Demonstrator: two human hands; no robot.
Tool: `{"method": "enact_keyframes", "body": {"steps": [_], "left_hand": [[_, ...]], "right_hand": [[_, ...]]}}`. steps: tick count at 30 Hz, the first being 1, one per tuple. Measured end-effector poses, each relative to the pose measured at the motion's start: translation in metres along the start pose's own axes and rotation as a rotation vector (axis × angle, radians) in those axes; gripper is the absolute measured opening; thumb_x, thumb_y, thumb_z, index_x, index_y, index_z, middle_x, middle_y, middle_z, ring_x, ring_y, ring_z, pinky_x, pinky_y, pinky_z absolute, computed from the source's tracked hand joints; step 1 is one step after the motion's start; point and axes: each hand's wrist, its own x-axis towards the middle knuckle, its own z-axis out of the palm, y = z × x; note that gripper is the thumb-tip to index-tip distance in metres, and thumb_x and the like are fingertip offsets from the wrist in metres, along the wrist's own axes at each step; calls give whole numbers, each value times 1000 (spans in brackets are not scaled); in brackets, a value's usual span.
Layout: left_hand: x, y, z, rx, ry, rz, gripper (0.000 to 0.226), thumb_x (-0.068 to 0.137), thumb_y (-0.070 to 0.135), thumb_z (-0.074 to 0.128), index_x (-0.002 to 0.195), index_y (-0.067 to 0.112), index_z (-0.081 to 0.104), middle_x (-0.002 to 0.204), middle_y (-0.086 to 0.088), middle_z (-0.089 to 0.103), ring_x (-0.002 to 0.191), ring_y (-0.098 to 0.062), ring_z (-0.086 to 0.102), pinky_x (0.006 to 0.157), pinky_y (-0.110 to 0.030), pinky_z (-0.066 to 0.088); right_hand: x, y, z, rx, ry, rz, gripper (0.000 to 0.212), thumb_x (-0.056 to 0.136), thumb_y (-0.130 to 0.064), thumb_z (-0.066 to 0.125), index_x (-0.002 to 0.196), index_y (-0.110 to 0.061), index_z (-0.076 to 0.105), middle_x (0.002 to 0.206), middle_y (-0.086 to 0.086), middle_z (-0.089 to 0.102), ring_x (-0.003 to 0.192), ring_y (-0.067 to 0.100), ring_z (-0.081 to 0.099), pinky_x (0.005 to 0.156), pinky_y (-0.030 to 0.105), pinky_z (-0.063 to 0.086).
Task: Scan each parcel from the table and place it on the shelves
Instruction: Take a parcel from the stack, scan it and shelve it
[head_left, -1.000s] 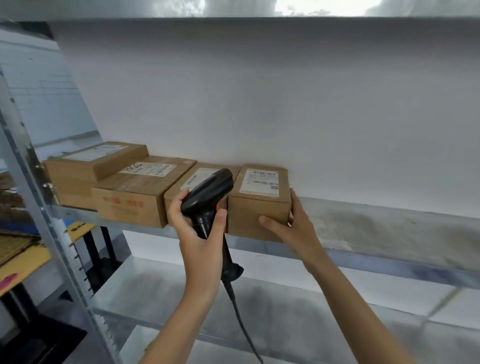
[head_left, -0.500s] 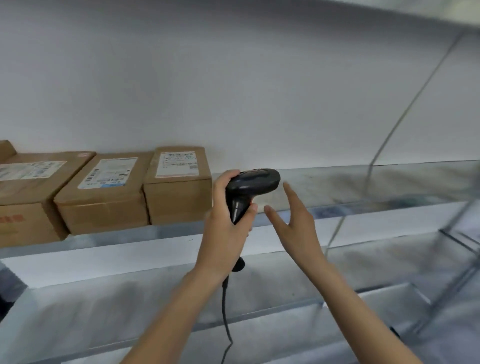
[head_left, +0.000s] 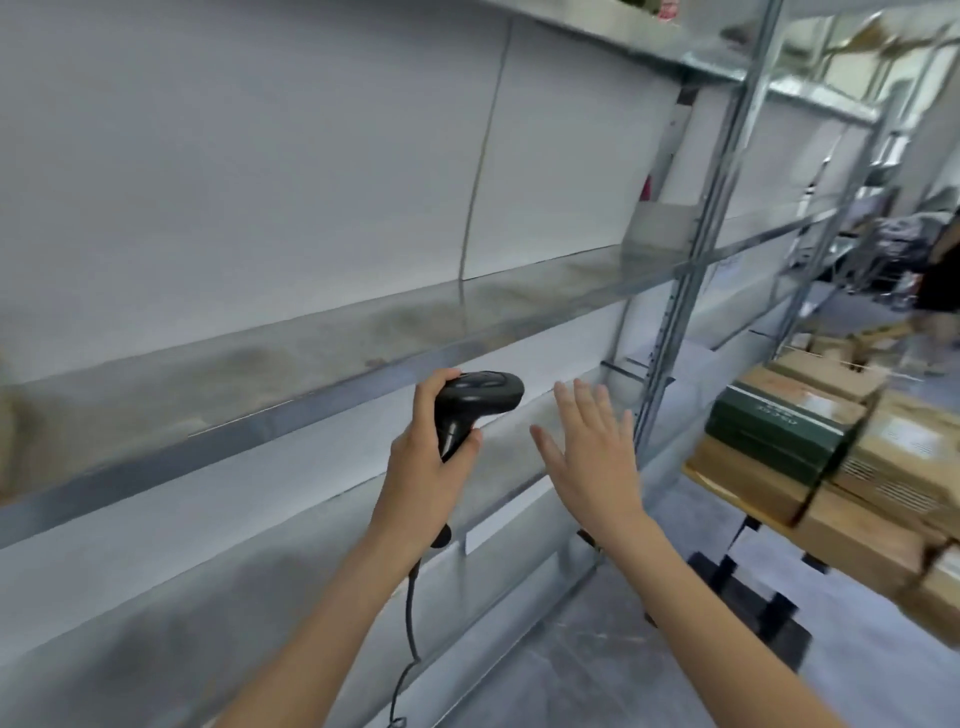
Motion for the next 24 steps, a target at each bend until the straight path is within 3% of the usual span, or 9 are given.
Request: {"method": "enact_keyframes", "body": {"steps": [7,10,13,16,19,24], "left_hand": [[37,28,162,-16,-67,52,60,98,16,65,129,56,34,105,21,63,73,-9,64,71,-33,56],[51,40,231,-19,-126,79,59,97,14,64,131,51,34,108,21,61,77,-10,65,73,-28,55],[65,48,290,-32,-146,74,57,98,15,64,129,54,34,102,22,61,71,-5,63,64,-20,51],[72,54,339,-35,-171,50,57,99,17,64,131,53,34,104,13,63,69,-8,62,69,-31,58],[77,56,377,-18,-226,62,57,99,18,63,135,49,33,119,2,63,77,-11,64,73,-24,58],[92,61,429,-44,-283,82,57,99,19,63,135,50,32,116,12,58,84,-5,66,72,-19,57]], "right_hand": [[22,165,-36,-100,42,120,68,105,-51,35,162,-20,12,170,4,11,157,26,4,124,50,6],[35,229,-49,-112,32,167,70,105,-50,39,162,-18,12,169,6,11,156,30,5,124,53,10],[46,285,-61,-125,-9,222,73,105,-50,39,162,-17,8,170,6,7,156,30,3,125,54,10],[51,333,-71,-145,-30,257,74,105,-51,37,162,-18,5,170,7,3,157,31,1,125,53,7],[51,372,-80,-158,-45,318,75,105,-51,37,162,-19,2,170,6,-1,156,31,-2,125,52,4],[49,423,-84,-145,-29,413,75,105,-52,37,162,-20,1,170,5,-3,156,31,-4,126,53,5]]}}
